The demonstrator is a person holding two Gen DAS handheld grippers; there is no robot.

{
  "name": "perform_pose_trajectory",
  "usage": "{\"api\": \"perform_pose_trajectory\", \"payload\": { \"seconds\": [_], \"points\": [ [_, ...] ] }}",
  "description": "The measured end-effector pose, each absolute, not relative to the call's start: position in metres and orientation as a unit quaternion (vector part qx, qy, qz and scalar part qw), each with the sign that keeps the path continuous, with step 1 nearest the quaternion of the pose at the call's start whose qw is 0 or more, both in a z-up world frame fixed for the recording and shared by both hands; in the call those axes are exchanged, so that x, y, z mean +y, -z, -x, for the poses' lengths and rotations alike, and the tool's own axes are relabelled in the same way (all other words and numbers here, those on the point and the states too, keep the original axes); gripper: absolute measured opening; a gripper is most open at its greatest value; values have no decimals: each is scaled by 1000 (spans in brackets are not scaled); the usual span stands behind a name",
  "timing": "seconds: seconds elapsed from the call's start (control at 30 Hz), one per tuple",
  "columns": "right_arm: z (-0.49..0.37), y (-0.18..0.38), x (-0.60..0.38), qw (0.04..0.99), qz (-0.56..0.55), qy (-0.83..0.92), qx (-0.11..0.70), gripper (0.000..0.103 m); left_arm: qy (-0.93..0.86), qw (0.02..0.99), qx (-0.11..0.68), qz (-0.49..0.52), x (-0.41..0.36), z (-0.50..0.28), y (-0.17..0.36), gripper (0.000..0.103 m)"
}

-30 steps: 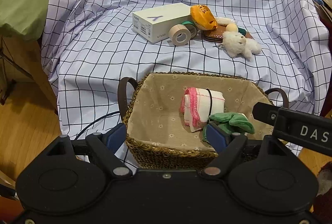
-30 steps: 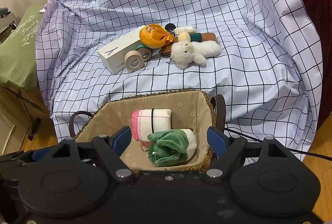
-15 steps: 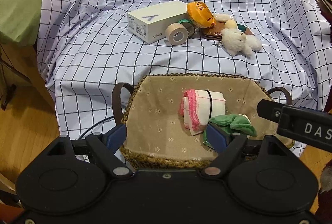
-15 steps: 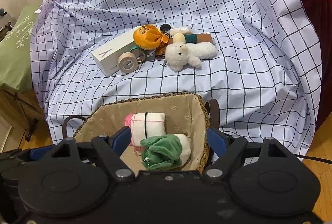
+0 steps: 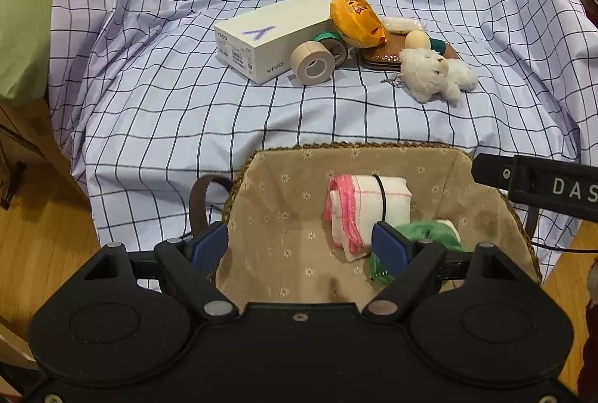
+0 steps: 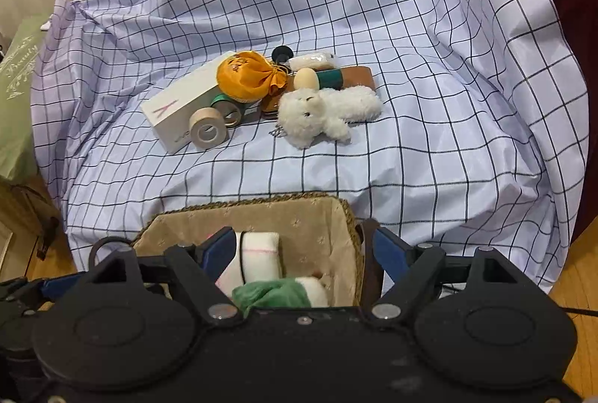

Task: Organize soft objects
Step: 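Release the green plush toy into the basket and withdraw both tools, then reach both tools toward the white packet and small bottle on the cloth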

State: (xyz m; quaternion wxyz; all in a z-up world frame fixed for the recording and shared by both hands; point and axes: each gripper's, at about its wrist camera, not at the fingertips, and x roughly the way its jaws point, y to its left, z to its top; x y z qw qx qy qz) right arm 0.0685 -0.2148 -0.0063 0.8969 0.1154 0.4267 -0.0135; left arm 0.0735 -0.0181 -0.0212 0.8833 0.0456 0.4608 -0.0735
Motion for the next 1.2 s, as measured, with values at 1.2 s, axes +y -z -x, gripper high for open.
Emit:
{"api": "perform_pose_trajectory", "payload": {
  "seconds": [1.2],
  "points": [
    [-304, 16, -225, 911, -76, 72, 398, 82, 115, 875, 466, -63, -42, -214, 24, 81]
  ]
}}
